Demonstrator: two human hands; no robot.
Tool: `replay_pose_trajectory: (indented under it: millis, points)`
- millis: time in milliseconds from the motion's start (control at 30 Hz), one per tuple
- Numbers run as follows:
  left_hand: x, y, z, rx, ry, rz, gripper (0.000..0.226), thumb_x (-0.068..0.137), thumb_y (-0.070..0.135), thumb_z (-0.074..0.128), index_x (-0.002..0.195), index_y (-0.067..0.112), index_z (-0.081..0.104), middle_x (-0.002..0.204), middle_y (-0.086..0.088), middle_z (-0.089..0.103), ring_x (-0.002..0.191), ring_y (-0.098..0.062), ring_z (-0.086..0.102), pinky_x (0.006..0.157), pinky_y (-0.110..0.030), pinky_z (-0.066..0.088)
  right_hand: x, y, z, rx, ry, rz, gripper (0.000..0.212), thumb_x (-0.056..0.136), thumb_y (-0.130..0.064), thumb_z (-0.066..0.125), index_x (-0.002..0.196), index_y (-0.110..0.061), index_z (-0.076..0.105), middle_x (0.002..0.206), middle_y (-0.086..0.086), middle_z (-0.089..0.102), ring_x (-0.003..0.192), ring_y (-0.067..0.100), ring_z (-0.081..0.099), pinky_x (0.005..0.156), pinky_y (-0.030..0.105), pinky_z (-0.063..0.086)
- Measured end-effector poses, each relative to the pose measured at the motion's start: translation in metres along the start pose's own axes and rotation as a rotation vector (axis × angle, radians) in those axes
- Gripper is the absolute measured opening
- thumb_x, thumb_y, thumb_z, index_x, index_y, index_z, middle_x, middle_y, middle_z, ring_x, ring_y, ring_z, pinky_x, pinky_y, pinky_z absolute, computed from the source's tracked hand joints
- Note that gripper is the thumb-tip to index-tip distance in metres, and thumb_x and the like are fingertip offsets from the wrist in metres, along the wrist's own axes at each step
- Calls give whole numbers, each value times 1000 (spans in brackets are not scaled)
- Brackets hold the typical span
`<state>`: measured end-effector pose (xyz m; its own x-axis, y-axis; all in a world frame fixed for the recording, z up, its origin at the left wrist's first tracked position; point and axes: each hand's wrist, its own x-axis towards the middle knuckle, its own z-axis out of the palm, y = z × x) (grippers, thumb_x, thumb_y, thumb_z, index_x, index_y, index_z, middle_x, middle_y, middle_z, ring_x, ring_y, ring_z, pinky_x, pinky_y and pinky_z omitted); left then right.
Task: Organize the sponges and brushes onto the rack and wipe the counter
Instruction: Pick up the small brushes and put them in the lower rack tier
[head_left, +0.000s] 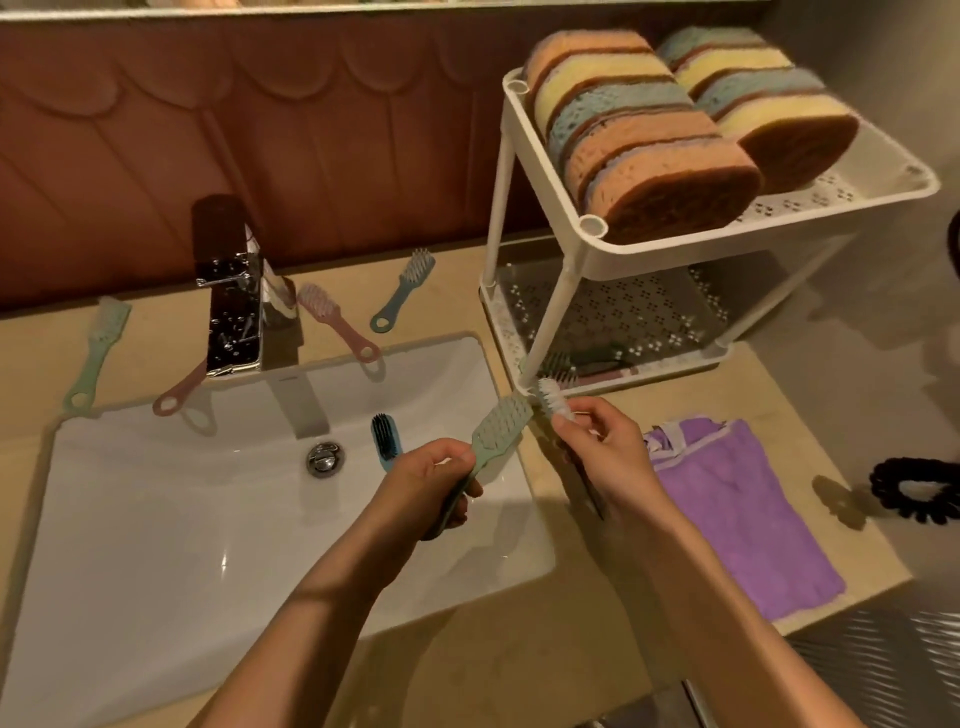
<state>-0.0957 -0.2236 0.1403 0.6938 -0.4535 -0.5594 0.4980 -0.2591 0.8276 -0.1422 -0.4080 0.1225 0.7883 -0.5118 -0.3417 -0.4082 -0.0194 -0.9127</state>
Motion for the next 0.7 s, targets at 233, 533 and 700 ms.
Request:
replay_pose_trajectory:
  millis: [233,533,700]
  points:
    - [17,6,6,37,95,47,21,95,19,50,82,20,67,79,-2,66,73,-14,57,72,-29,46,75,-9,-34,-877,58,-362,34,88,-25,61,120,-17,60,111,8,64,108,27,55,89,38,47]
    - [19,-6,9,-17,159,47,21,94,18,51,78,15,65,65,10,66,65,-6,59,64,-19,46,154,-29,-27,-1081,-110,-392,31,89,-22,58,119,-18,60,125,8,60,119,31,49,100,42,42]
    - [18,-8,11,-39,172,46,21,94,15,52,78,13,65,63,9,65,64,-7,57,59,-17,45,176,-23,-9,-1042,-210,-400,25,87,-22,59,112,-17,65,120,11,63,115,34,53,95,45,45]
